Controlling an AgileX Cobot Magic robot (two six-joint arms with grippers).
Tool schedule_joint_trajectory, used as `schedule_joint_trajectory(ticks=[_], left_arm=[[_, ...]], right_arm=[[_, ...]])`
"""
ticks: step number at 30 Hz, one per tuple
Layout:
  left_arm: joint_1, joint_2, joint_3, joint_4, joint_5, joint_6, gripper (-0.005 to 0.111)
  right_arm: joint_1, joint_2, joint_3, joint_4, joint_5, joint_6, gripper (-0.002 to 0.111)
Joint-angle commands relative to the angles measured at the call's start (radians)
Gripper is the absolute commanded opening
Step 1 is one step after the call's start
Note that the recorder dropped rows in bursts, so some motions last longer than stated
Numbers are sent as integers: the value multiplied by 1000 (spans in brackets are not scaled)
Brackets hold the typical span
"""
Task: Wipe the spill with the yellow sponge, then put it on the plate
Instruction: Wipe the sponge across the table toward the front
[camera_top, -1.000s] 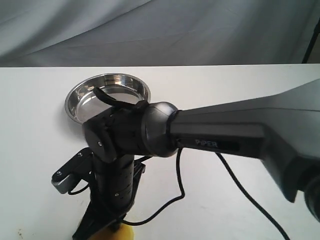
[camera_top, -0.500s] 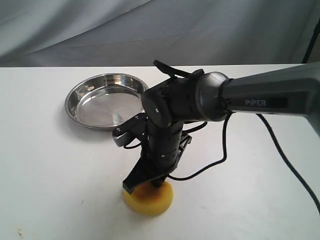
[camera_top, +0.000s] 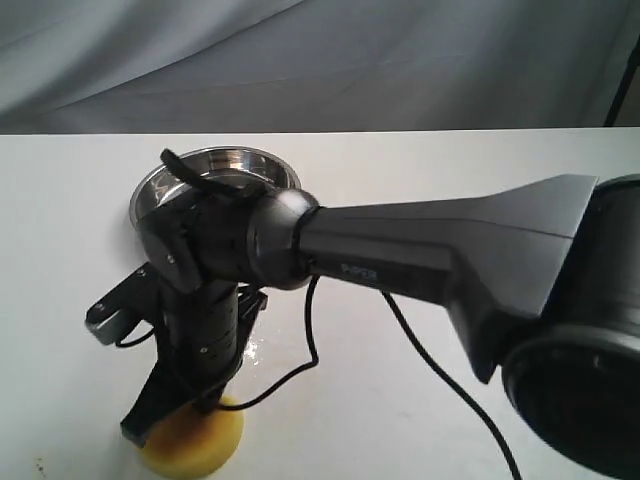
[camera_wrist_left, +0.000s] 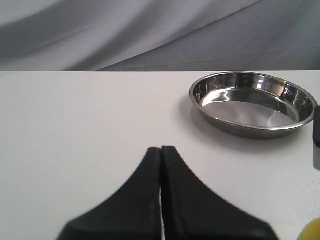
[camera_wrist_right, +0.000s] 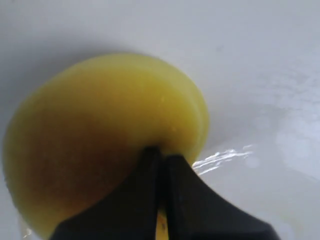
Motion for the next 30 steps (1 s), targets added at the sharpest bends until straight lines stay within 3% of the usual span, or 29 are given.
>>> schedule_joint_trajectory(ticks=[1, 7, 14, 23, 30], left_arm=[[3, -5, 4, -2, -12, -1, 0], [3, -5, 4, -2, -12, -1, 0], [3, -5, 4, -2, -12, -1, 0], [3, -5, 4, -2, -12, -1, 0], [3, -5, 4, -2, -12, -1, 0]], right_arm=[[82, -41, 83, 38, 48, -22, 0], [111, -149, 298, 32, -56, -19, 0], [15, -248, 490, -65, -118, 36, 0], [-191, -259, 513, -111, -204, 64, 0], [-220, -245, 455, -99, -320, 83, 0]])
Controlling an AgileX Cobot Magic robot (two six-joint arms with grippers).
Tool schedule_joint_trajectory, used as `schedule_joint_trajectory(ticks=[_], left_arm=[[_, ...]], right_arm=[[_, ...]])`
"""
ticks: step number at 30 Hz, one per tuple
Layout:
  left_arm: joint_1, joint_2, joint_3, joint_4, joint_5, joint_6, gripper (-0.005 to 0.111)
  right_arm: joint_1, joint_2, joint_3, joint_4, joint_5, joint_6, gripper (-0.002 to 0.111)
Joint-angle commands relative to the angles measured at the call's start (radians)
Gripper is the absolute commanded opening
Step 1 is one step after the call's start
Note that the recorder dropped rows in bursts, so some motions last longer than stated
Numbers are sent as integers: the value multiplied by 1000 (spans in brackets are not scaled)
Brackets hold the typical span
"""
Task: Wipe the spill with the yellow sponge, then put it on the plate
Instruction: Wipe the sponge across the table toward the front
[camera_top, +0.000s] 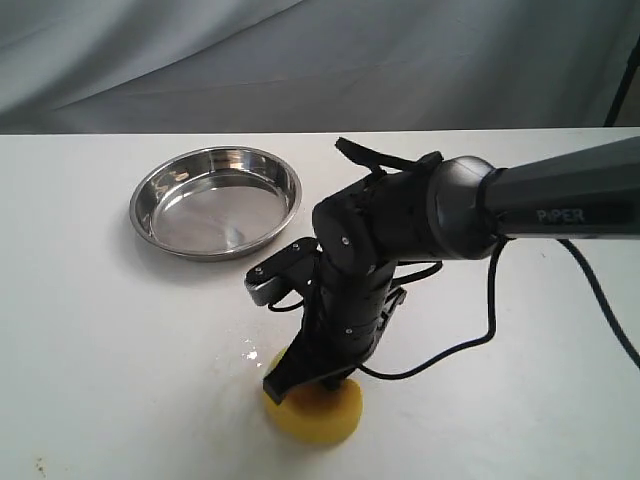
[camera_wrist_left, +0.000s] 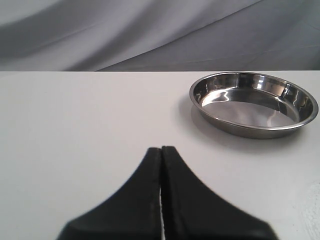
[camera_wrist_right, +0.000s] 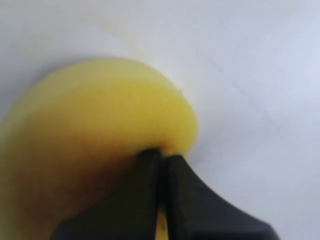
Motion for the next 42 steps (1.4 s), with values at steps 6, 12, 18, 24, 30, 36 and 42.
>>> schedule_joint_trajectory(ticks=[6, 12, 18, 24, 30, 36, 42], left_arm=[[3, -5, 4, -2, -12, -1, 0], [3, -5, 4, -2, -12, -1, 0], [3, -5, 4, -2, -12, -1, 0], [3, -5, 4, -2, -12, -1, 0], [3, -5, 4, -2, -12, -1, 0], [3, -5, 4, -2, -12, -1, 0], [3, -5, 4, -2, -12, -1, 0]], right_arm=[[33, 129, -269, 50, 2, -6, 0], [138, 226, -459, 53, 149, -29, 0], [210, 221, -466, 87, 233, -81, 0], [247, 221, -466, 87, 382, -156, 0], [245, 217, -466, 71, 428, -194, 0], [217, 145, -380, -3, 428, -167, 0], [92, 56, -286, -170, 379, -64, 0]])
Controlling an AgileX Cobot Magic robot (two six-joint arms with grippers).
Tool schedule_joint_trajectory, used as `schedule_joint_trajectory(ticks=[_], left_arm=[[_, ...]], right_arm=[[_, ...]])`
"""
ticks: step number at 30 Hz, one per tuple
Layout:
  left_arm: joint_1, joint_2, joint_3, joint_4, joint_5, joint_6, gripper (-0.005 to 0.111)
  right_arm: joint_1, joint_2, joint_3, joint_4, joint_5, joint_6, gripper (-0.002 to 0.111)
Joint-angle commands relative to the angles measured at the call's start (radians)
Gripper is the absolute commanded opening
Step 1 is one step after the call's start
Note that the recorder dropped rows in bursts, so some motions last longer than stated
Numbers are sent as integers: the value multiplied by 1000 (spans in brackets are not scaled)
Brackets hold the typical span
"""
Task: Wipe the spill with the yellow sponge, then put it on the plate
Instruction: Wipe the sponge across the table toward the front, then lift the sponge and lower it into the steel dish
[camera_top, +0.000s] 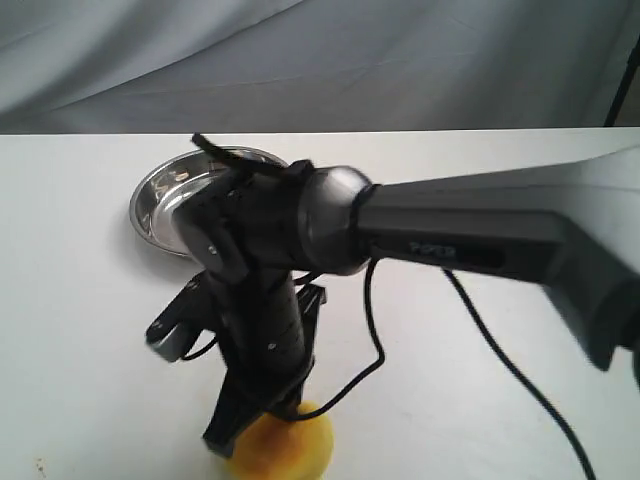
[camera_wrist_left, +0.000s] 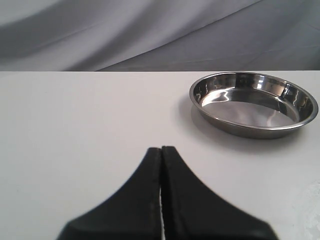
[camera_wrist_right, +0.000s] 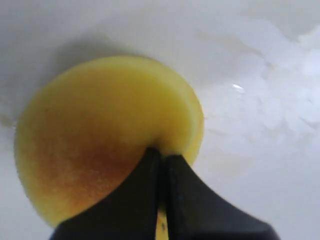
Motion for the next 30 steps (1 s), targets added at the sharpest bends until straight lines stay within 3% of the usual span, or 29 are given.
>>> schedule_joint_trajectory(ticks=[1, 6, 9, 12, 16, 22, 30], left_arm=[[3, -5, 4, -2, -12, -1, 0], [3, -5, 4, -2, -12, -1, 0], [3, -5, 4, -2, -12, -1, 0], [3, -5, 4, -2, -12, -1, 0], [3, -5, 4, -2, -12, -1, 0], [3, -5, 4, -2, -12, -1, 0], [3, -5, 4, -2, -12, -1, 0]], right_arm=[[-116, -68, 40, -140, -31, 73, 0], [-290, -174, 40, -186, -123, 138, 0], [-338, -226, 40, -179, -192, 145, 0], [-336, -246, 33, -161, -286, 145, 0], [-336, -185, -133, -6, -400, 147, 0], [-332, 57, -495, 89, -403, 150, 0], [-332, 274, -700, 89, -440, 199, 0]])
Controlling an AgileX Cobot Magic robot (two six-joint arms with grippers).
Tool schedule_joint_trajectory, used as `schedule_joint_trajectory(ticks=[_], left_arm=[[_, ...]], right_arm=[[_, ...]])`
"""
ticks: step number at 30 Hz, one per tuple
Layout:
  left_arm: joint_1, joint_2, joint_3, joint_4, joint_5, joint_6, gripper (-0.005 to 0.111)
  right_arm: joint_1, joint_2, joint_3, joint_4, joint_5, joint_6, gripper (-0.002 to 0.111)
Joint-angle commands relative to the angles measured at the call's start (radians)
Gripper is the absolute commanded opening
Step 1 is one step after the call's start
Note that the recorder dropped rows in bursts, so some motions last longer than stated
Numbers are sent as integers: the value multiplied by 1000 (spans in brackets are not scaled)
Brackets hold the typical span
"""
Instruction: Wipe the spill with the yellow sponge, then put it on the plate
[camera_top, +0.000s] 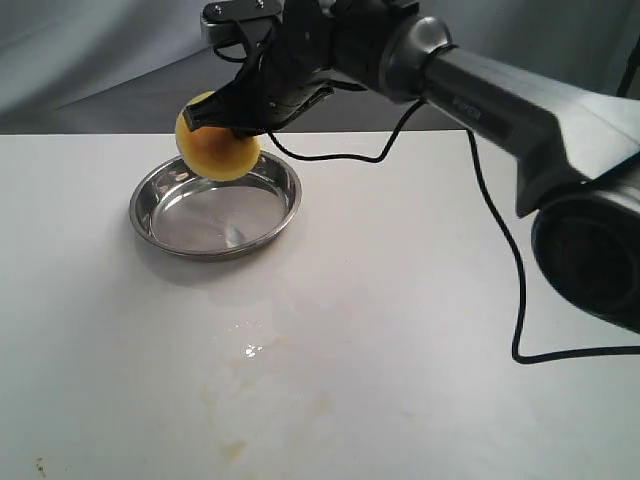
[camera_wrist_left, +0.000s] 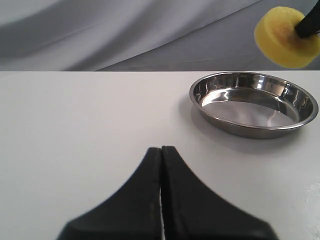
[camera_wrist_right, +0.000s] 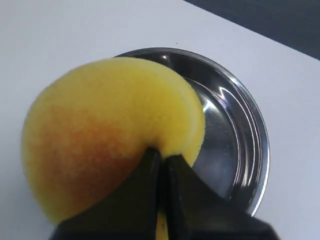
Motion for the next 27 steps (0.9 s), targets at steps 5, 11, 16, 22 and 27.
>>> schedule_joint_trajectory(ticks=[5, 11, 16, 22, 27], left_arm=[[3, -5, 4, -2, -12, -1, 0], [3, -5, 4, -2, -12, -1, 0], [3, -5, 4, -2, -12, -1, 0], [3, -5, 4, -2, -12, -1, 0], [3, -5, 4, -2, -12, -1, 0]], right_arm=[[2, 104, -30, -7, -56, 31, 9], [2, 106, -30, -7, -62, 31, 48], [2, 97, -30, -7, -34, 31, 75], [0, 48, -30, -26, 53, 33, 60], [-13, 11, -30, -52, 144, 33, 10]])
